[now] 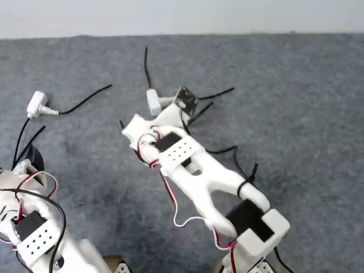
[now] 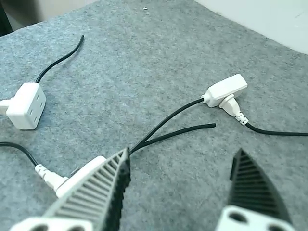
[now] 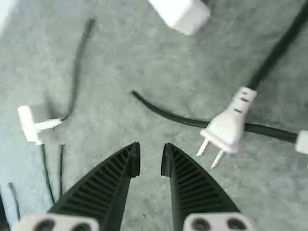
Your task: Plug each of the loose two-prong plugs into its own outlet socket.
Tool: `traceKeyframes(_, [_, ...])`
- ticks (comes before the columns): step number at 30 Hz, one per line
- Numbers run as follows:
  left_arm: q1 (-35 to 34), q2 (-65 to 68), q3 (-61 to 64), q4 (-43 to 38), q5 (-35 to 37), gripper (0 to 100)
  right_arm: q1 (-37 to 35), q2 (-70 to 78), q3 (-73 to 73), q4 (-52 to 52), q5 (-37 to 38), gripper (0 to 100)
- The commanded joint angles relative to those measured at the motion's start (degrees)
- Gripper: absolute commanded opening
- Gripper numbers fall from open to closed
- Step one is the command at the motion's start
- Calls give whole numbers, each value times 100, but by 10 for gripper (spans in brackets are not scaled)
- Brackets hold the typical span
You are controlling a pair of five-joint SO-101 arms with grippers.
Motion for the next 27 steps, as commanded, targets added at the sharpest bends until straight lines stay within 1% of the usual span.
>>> traceKeyframes(1, [9,9,-31,-167,62,316,-75,101,-229,-171,105,87])
traceKeyframes(3, [9,18,-31,-185,62,316,-57,207,-352,-119,308,87])
traceKeyframes(6, [18,18,57,-387,70,316,189,224,-281,-57,545,87])
traceKeyframes(11, [149,18,84,-440,53,316,497,13,-273,497,624,87])
traceKeyframes(15, [149,18,92,-440,53,316,462,-347,-264,840,624,87])
traceKeyframes(25, [149,18,92,-422,53,316,400,-400,-229,848,642,88])
traceKeyframes(27, [149,18,92,-422,53,316,312,-356,-229,813,765,106])
